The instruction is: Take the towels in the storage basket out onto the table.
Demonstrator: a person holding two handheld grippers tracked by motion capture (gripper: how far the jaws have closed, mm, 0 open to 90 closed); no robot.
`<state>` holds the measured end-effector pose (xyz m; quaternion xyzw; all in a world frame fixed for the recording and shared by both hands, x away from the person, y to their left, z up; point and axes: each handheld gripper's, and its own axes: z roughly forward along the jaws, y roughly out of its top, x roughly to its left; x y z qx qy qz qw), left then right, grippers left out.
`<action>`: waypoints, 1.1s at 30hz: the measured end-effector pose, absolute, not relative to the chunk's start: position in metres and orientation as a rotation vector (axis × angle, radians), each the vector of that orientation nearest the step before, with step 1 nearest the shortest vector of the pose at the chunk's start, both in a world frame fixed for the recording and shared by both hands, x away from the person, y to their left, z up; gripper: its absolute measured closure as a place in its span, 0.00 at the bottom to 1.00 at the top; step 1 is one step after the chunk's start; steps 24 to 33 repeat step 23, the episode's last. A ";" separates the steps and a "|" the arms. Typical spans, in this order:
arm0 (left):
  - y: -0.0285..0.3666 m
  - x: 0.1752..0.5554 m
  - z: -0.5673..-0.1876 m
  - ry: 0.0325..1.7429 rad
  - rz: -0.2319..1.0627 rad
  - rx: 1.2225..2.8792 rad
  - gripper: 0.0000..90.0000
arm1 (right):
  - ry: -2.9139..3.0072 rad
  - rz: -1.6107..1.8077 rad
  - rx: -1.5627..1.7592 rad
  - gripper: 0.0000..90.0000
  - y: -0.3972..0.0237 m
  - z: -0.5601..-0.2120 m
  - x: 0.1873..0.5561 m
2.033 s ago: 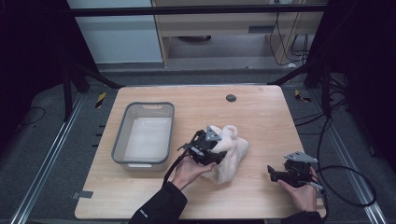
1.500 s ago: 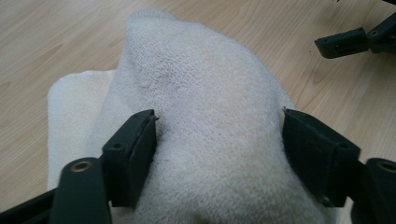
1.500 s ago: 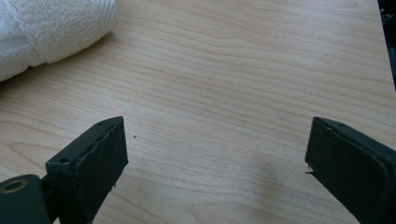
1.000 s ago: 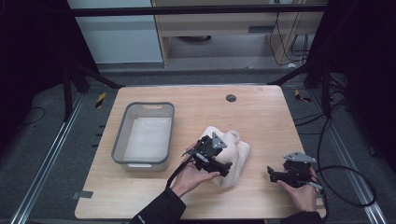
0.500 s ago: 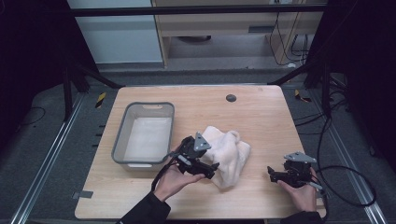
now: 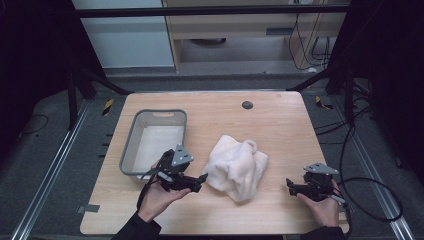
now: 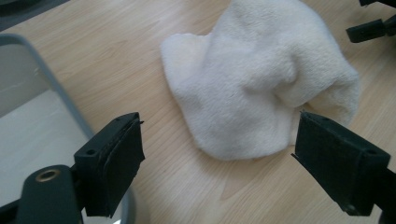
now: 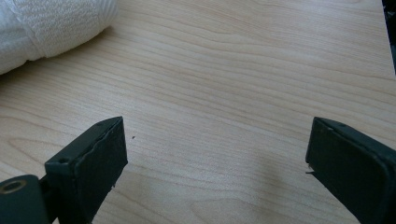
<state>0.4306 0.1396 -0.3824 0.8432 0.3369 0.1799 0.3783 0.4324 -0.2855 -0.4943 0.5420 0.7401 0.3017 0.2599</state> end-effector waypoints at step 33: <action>0.227 0.419 -0.384 1.067 0.558 1.979 0.20 | 2.007 0.822 1.467 0.07 -0.285 -0.493 0.430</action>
